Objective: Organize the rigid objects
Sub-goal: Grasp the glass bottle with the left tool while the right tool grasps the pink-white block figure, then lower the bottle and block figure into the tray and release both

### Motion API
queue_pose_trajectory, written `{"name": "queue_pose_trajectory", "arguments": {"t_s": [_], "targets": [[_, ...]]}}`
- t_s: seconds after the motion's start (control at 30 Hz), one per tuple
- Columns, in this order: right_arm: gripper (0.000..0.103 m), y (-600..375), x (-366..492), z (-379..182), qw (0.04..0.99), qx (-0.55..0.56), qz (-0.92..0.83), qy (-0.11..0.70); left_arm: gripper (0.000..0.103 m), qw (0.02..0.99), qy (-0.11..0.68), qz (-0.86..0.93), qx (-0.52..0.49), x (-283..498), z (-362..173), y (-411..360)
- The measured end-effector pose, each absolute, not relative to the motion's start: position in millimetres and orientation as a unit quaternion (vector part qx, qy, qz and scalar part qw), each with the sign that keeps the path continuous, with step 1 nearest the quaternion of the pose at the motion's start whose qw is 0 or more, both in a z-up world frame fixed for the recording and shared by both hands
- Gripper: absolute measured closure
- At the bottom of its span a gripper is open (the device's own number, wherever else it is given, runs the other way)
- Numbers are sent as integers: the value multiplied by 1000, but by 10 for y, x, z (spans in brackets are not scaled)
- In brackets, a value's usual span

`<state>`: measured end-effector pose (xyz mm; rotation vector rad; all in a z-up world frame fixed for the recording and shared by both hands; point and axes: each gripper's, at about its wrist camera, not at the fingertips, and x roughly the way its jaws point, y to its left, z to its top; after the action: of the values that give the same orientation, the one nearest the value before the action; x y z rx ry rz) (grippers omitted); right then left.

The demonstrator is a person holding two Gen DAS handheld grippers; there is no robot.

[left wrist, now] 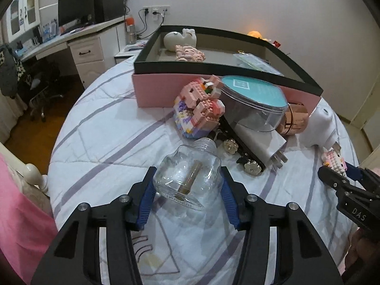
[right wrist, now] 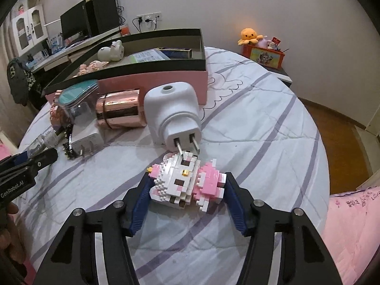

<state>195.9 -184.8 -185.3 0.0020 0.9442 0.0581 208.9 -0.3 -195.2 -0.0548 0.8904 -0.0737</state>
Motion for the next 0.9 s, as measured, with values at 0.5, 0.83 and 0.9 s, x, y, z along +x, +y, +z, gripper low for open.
{"name": "queue_pose_trajectory", "arguments": {"t_s": [0.5,0.83,0.9], "targets": [[43,-1805,1656,-1419,895,47,93,433,51,917,393,-47,-37,1668,-1587,124],[43,-1710,2261,-825,924,29,113,363,51,946,317,-59,-33,2132,-923,100],[43,-1701,2488,-748,927,24,114,357,51,948,309,-64,-35,2321,-823,65]]}}
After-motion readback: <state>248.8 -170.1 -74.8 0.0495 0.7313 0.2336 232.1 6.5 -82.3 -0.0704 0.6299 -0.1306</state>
